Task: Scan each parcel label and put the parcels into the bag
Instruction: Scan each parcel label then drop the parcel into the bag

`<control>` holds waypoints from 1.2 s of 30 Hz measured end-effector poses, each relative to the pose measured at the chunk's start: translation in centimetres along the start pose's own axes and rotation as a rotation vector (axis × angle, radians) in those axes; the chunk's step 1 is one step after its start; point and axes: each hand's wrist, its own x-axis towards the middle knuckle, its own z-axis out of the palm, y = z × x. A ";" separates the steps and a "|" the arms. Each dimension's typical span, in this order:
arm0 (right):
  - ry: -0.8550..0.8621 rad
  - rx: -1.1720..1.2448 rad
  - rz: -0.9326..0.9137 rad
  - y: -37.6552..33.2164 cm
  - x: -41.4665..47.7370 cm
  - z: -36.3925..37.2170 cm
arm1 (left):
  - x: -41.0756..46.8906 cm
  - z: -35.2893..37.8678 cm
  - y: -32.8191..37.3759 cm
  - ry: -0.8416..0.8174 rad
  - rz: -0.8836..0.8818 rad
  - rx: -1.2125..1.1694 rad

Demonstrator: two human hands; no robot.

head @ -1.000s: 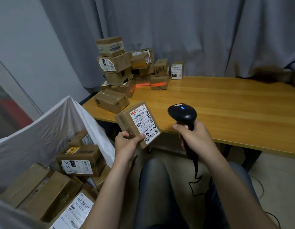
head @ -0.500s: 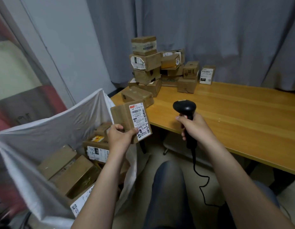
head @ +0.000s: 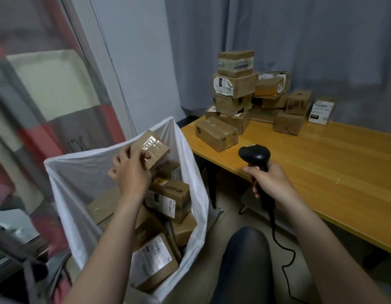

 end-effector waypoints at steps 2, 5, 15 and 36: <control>-0.007 0.002 -0.003 0.1 0.1 0.2 | 1.1 0.0 -0.8 -0.097 -0.005 0.059; -0.007 0.019 0.000 0.1 0.4 0.4 | 2.4 -0.1 -1.9 -0.262 -0.053 0.128; -0.028 0.052 0.009 0.3 1.0 1.3 | 2.9 1.8 -4.1 -0.416 -0.088 0.033; -0.017 0.052 0.009 0.4 0.8 0.2 | 2.5 3.8 -3.7 -0.404 -0.155 0.053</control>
